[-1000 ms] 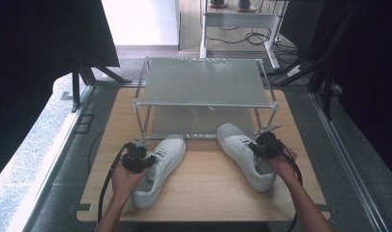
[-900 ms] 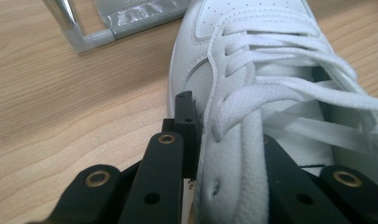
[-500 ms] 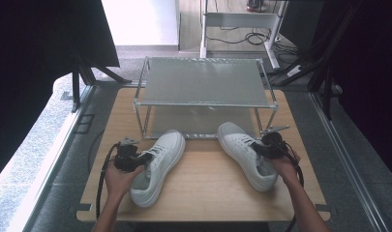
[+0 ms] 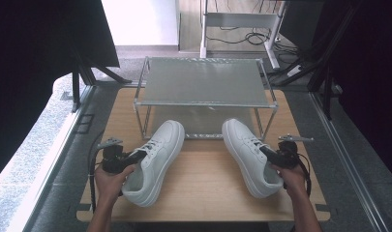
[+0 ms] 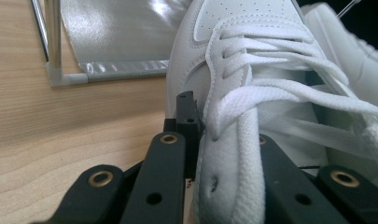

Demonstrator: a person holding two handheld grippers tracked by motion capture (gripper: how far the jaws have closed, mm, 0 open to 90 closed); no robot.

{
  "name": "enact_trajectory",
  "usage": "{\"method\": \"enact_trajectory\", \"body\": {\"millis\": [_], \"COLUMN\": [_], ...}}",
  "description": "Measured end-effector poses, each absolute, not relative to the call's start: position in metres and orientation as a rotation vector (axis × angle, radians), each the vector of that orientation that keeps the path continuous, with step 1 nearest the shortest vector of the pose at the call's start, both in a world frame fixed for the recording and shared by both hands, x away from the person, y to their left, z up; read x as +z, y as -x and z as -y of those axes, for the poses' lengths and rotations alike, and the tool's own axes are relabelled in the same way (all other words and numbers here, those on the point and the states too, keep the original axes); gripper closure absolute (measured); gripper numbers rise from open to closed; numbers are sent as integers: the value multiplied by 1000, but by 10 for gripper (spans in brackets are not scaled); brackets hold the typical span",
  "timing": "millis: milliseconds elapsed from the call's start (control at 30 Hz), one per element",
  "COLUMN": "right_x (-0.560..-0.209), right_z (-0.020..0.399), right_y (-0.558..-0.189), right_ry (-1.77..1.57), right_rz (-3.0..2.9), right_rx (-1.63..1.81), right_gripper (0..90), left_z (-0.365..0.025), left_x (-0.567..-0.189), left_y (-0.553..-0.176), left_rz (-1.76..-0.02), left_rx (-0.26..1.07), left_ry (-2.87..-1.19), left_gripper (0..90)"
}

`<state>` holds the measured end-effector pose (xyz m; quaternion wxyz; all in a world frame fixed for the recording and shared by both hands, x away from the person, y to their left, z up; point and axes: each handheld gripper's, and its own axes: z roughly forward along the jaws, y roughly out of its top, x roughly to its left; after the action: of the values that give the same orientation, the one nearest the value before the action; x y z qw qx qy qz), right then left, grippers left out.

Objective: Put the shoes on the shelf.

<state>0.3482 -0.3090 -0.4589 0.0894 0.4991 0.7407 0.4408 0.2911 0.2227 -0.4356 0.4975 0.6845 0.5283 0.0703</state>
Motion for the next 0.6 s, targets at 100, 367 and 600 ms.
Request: {"method": "enact_trajectory", "body": {"millis": [100,367,600], "right_x": [-462,-464,-460], "right_z": [311,312,307], "right_y": [-344,-335,-332], "right_ry": [-1499,-1537,-1512], "right_rz": [-2196,-2160,-2154], "right_rx": [1339,1462,1538], "right_gripper": [864,864,864], "left_z": [-225,-233,-236], "left_x": [-433,-427,-423], "left_y": [-289,-284,-282], "left_rz": [-1272,-1237,-1201], "left_rx": [170,148,117], "left_ry": [-1638,-1581,-1543], "left_gripper": [836,836,835]}}
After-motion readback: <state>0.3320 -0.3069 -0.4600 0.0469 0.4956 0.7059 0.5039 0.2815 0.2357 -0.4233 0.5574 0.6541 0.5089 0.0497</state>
